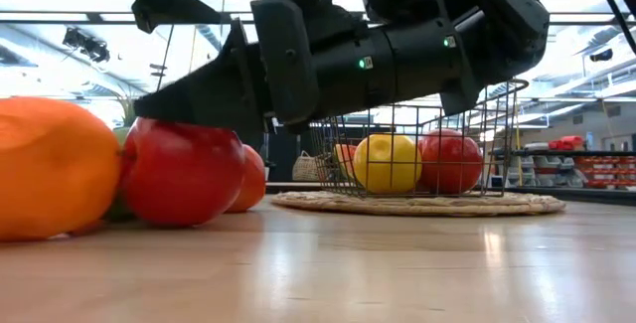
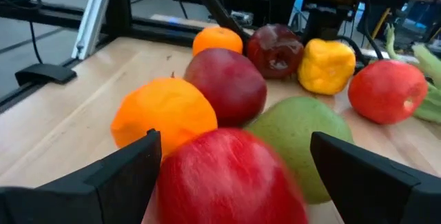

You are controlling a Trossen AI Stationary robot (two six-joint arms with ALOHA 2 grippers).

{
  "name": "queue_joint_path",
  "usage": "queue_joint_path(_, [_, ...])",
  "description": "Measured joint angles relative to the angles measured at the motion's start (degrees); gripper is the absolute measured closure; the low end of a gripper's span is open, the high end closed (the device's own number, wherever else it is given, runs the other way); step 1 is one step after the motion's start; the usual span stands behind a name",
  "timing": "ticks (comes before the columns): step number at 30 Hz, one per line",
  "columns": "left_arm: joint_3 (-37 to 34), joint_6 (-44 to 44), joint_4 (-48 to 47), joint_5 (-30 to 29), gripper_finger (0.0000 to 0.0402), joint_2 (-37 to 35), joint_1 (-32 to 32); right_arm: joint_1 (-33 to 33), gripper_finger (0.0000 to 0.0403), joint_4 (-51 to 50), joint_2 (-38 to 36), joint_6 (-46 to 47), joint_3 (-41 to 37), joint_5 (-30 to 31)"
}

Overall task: Build produce basket
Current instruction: Put the bottom left red apple into the wire basket

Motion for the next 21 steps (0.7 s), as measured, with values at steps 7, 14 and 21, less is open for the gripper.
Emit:
queue_joint_path(7, [0.00, 0.00, 0.02, 0.00, 0.0108, 0.00, 0.00, -0.09, 0.0027, -3.18, -0.08, 3.18, 0.03, -1.29])
queue_joint_path(14, [0.00, 0.00, 0.02, 0.00, 0.0108, 0.00, 0.00, -0.01, 0.0028, -3.97, -0.13, 3.36, 0.07, -1.18])
queue_joint_path(21, [0.00, 0.02, 0.02, 0.00, 0.0108, 0.00, 0.00, 0.29, 0.0056, -3.82, -0.15, 3.40, 0.04, 0.24])
